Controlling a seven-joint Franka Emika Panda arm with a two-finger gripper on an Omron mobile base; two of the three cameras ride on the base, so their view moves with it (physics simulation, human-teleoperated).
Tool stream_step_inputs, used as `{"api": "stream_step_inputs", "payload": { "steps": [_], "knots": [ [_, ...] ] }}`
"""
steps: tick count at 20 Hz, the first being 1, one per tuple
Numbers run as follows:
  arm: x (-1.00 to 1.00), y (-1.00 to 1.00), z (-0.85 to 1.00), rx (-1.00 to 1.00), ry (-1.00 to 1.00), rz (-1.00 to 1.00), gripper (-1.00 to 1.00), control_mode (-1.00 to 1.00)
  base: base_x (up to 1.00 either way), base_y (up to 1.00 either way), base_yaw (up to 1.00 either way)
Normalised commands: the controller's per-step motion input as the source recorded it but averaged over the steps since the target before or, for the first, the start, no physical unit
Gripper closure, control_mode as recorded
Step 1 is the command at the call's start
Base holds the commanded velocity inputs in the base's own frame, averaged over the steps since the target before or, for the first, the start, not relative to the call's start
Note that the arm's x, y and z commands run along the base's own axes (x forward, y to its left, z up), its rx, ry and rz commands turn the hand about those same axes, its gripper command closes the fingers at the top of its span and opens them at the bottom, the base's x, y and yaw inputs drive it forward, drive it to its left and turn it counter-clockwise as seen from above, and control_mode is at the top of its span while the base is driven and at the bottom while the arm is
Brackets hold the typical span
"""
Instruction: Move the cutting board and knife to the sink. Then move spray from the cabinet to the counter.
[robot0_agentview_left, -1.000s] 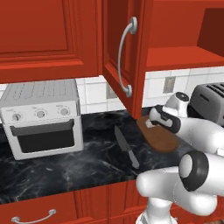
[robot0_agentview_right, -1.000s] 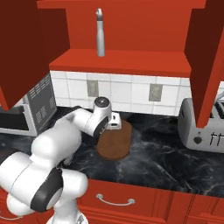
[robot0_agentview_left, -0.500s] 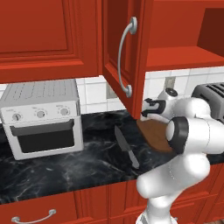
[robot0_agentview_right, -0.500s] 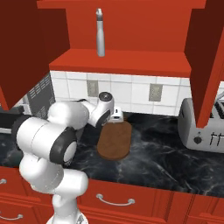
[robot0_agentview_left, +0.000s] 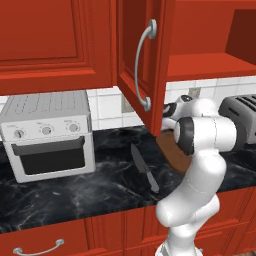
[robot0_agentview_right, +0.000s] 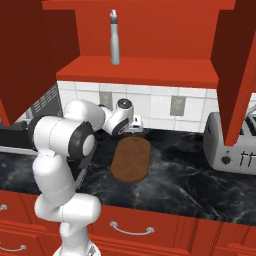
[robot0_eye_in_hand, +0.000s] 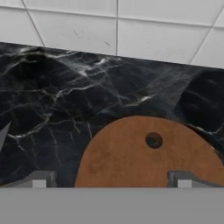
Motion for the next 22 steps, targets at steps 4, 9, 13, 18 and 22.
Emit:
{"api": "stream_step_inputs", "payload": {
  "steps": [4,9,13,18,22],
  "knots": [
    [0.42,0.0,-0.22,0.0,0.0,0.0,-1.0,-1.0,0.0,0.0,0.0],
    [0.4,0.0,-0.37,0.0,0.0,0.0,-1.0,-1.0,0.0,0.0,0.0],
    [0.38,0.0,-0.39,0.0,0.0,0.02,-1.0,-1.0,0.0,0.0,0.0],
    [0.38,0.0,-0.3,0.0,0.0,0.03,-1.0,-1.0,0.0,0.0,0.0],
    [0.39,0.0,-0.26,0.0,0.01,0.04,-1.0,-1.0,0.0,0.0,0.0]
  ]
}}
